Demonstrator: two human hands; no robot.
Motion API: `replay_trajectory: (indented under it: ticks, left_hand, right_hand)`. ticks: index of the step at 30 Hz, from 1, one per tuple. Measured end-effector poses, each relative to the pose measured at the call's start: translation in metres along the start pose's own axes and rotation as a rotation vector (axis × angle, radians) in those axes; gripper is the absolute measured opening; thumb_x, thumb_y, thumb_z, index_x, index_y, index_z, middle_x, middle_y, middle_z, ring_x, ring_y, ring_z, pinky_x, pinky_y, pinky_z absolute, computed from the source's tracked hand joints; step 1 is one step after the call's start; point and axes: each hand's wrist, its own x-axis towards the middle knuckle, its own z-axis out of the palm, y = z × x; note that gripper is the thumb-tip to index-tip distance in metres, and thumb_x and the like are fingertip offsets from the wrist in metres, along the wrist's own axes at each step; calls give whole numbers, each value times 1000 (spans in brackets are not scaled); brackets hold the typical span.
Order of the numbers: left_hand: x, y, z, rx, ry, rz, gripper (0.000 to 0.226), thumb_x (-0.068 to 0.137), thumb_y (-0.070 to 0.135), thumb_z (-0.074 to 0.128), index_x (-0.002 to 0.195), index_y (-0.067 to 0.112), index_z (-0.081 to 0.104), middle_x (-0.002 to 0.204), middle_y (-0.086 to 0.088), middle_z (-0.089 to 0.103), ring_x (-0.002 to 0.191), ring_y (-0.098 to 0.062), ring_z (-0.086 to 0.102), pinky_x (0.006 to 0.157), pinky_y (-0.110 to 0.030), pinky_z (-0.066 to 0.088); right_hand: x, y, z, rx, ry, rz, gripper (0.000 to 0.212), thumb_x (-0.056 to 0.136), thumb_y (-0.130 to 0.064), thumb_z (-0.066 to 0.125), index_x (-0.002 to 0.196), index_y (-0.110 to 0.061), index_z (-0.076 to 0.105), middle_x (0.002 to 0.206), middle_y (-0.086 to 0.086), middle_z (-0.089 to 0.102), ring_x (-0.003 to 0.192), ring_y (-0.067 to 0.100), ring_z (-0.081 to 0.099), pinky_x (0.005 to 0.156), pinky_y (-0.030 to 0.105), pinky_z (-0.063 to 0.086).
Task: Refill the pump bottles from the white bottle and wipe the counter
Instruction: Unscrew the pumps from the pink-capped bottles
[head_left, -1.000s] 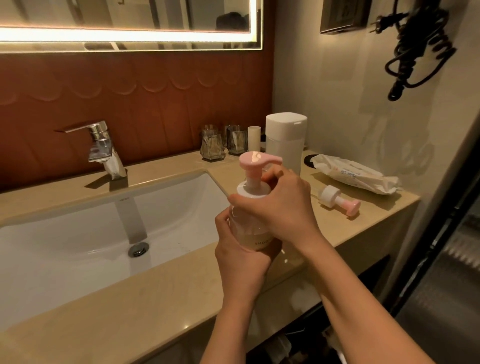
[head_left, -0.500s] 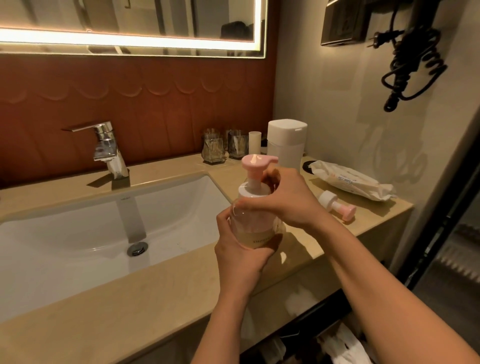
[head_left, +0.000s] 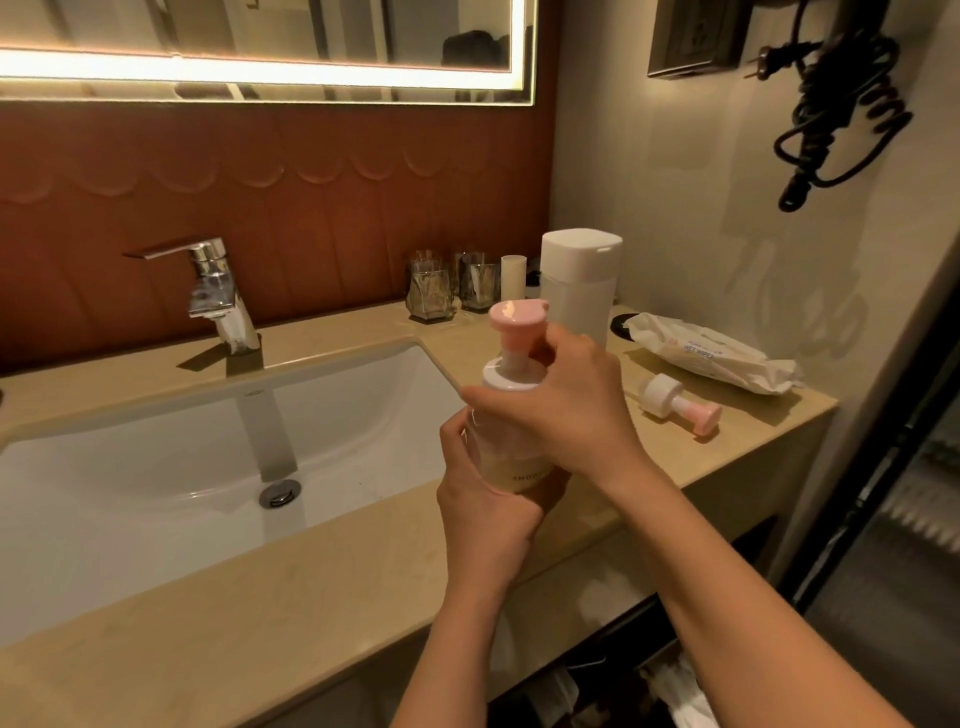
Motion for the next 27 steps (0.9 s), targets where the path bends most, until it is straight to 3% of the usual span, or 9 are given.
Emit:
replay_trajectory:
  ticks: [4, 8, 12, 15, 17, 21, 25, 27]
  left_hand:
    - [1, 2, 0, -17, -3, -4, 85, 57, 35, 88, 115, 52, 27, 110, 25, 52, 98, 4, 56, 75, -8, 46]
    - [1, 2, 1, -8, -8, -4, 85, 59, 35, 87, 112, 55, 24, 110, 27, 48, 97, 5, 54, 77, -7, 43]
    - [1, 1, 0, -23, -5, -19, 86, 60, 32, 87, 124, 41, 30, 110, 18, 57, 98, -3, 59, 78, -13, 50]
    - [1, 0, 0, -18, -6, -18, 84, 62, 28, 85, 123, 40, 29, 107, 18, 56, 96, -3, 59, 74, -13, 49]
    - [1, 0, 0, -8, -10, -4, 83, 63, 25, 85, 119, 45, 28, 106, 22, 53, 96, -1, 58, 76, -13, 47]
    - [0, 0, -1, -5, -11, 18, 84, 60, 26, 87, 110, 58, 27, 111, 23, 53, 99, 4, 56, 76, -7, 47]
    - [0, 0, 0, -9, 0, 24, 84, 58, 32, 89, 109, 60, 27, 110, 29, 51, 96, 16, 53, 72, -2, 43]
    - [0, 0, 0, -11, 3, 23, 84, 58, 33, 89, 110, 59, 28, 109, 30, 51, 95, 16, 54, 72, -1, 43]
  right_hand:
    - [1, 6, -16, 247, -247, 32, 56, 69, -35, 78, 120, -20, 62, 115, -8, 64, 106, 9, 56, 93, 33, 48]
    - [2, 9, -19, 191, -356, 54, 64, 75, -44, 70, 133, -25, 50, 122, -5, 49, 119, 15, 44, 105, 42, 40]
    - [-2, 4, -7, 69, -147, 50, 66, 62, -59, 73, 114, -33, 42, 98, -23, 38, 110, 11, 40, 93, 33, 43]
    - [-6, 4, 4, 34, 48, 1, 65, 55, -63, 76, 100, -29, 45, 98, -17, 48, 100, 10, 46, 82, 28, 46]
    - [-7, 5, 6, 75, 83, -2, 59, 57, -56, 79, 98, -27, 47, 97, -14, 52, 98, 11, 49, 81, 29, 48]
    - [-5, 10, -4, 220, -64, 10, 54, 61, -46, 77, 107, -28, 56, 104, -13, 59, 102, 12, 54, 86, 32, 49]
    - [1, 14, -18, 255, -256, -10, 51, 67, -38, 77, 114, -31, 59, 107, -12, 57, 106, 9, 51, 88, 25, 45]
    - [2, 17, -19, 258, -314, 13, 55, 72, -38, 75, 123, -28, 58, 112, -6, 54, 109, 13, 49, 95, 33, 46]
